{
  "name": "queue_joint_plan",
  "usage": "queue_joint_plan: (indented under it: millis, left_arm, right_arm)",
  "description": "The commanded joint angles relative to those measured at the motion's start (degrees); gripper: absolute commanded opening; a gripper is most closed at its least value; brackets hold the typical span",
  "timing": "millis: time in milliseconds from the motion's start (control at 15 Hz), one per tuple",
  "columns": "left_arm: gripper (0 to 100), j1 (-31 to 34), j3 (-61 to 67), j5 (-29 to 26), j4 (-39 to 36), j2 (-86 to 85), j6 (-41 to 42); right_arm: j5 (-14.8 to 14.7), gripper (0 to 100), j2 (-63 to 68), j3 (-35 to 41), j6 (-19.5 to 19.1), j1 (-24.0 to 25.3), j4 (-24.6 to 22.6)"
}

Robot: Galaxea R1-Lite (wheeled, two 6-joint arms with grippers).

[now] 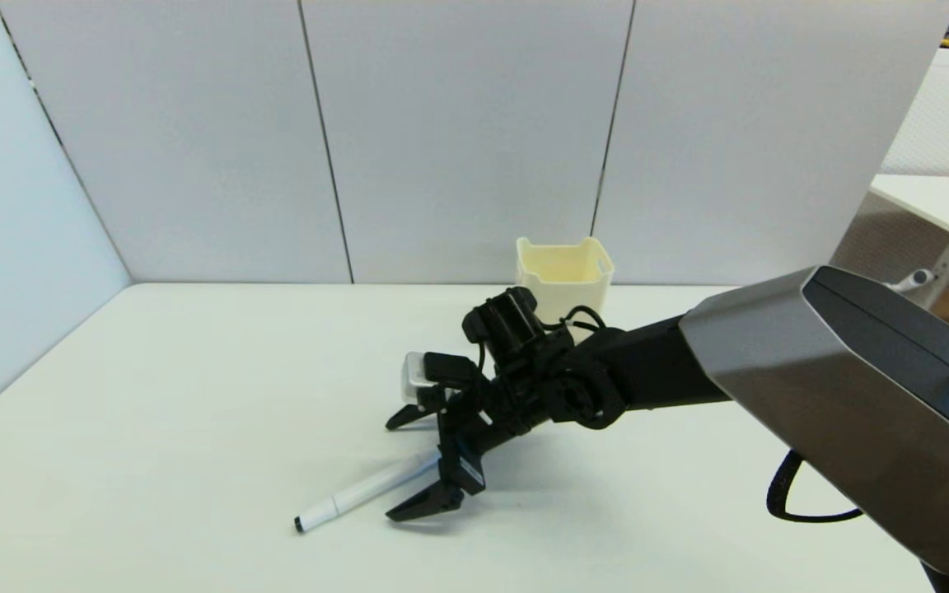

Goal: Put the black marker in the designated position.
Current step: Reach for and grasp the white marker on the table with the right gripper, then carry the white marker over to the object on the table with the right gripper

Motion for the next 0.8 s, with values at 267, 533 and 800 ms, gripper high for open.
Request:
queue_joint_plan:
  millis: [267,533,800]
  left_arm:
    - [100,0.0,0.0,0.0,0.0,0.1,0.0]
    - [100,0.0,0.0,0.0,0.0,0.1,0.0]
    - [100,0.0,0.0,0.0,0.0,0.1,0.0]
  right_arm:
    - [0.2,0,-0.1,0.0,-0.5,0.0,0.0]
    - [0.3,0,-0.1,0.0,-0.5,-0.1,-0.1]
    - [0.3,0,-0.9,0.0,-0.4,-0.3,0.5]
